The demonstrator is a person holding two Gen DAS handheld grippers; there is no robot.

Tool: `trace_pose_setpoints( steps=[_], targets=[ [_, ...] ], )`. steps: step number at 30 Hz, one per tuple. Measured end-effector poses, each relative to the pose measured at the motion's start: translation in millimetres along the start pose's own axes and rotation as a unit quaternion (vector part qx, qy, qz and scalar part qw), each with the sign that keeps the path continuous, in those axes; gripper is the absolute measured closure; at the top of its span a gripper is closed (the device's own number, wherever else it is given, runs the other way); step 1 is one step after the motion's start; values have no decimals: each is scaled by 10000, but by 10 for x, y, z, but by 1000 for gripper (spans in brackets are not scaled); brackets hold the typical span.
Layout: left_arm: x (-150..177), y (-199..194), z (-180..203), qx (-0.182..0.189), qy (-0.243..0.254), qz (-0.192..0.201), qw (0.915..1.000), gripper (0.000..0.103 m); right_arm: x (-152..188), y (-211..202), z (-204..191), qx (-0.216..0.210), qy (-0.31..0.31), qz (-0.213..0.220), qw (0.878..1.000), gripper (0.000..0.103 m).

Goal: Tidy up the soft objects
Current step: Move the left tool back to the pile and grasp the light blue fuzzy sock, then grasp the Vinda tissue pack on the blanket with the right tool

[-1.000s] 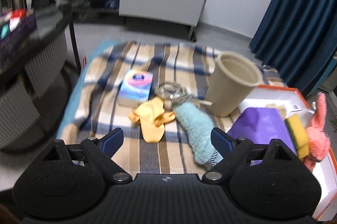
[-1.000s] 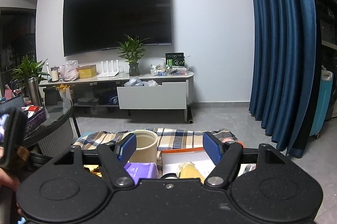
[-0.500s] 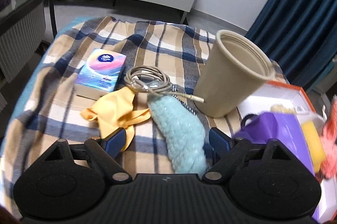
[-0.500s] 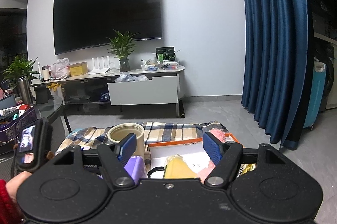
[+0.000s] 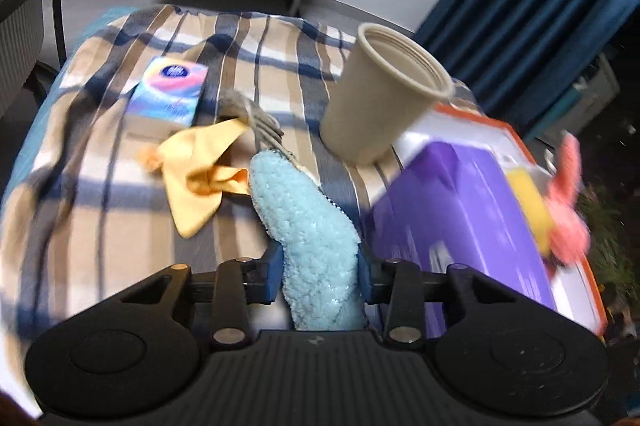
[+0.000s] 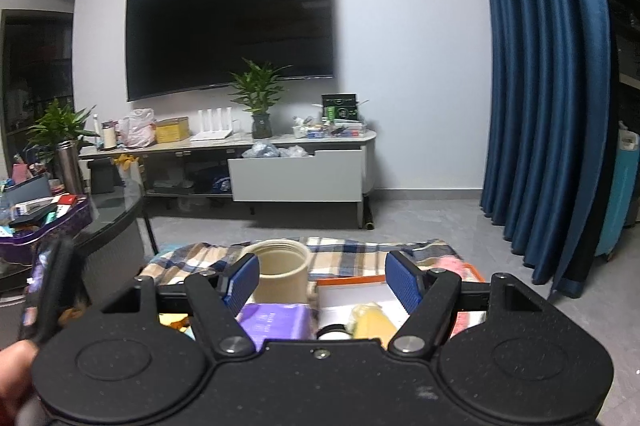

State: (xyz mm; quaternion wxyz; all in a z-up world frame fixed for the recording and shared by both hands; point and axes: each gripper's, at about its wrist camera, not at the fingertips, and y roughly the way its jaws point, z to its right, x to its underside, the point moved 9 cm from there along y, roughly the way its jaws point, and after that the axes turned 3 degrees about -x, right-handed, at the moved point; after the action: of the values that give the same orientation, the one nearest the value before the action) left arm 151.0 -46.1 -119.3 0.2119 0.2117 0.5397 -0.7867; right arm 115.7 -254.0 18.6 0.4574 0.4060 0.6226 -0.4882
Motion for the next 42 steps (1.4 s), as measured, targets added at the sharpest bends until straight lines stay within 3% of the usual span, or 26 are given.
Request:
trace_pose_setpoints(
  steps=[3,6,10,13,18,25,29,35,42],
  targets=[
    [204,-258,-100,93,156,-28,9998,66,-11,31,-146,-147,-64,-19,9999,20],
    [364,-454,-231,-100,459,36,9989,66,4,81,-321,-341,-164,-82,9993,20],
    [523,-615,-319,0,604,-11,9982,66,50,187,-589,-632,-190,-247,9975,20],
    [540,-739,-417,18,540,192,9984,66,115,248,-826,-800,-379,-388,9953,20],
    [308,-895,-731,-281,56,685,9972,66,314,411,-1195,-1014,-547,-741,9906,20],
    [-209,-949,-994,-668,28,1242,9900,66,445,762,-1497,-1067,-392,-1059,9879,20],
    [-447,-823,-1061,-679,69,1321,9889,66,452,1120,-1588,-1024,-2,-1305,9861,18],
    [-669,-652,-1139,-767,227,1436,9864,66,564,1712,-1745,-811,113,-1663,9827,18],
    [-715,-570,-1329,-750,-168,1385,9874,66,728,2300,-1840,-538,217,-2014,9778,17]
  ],
)
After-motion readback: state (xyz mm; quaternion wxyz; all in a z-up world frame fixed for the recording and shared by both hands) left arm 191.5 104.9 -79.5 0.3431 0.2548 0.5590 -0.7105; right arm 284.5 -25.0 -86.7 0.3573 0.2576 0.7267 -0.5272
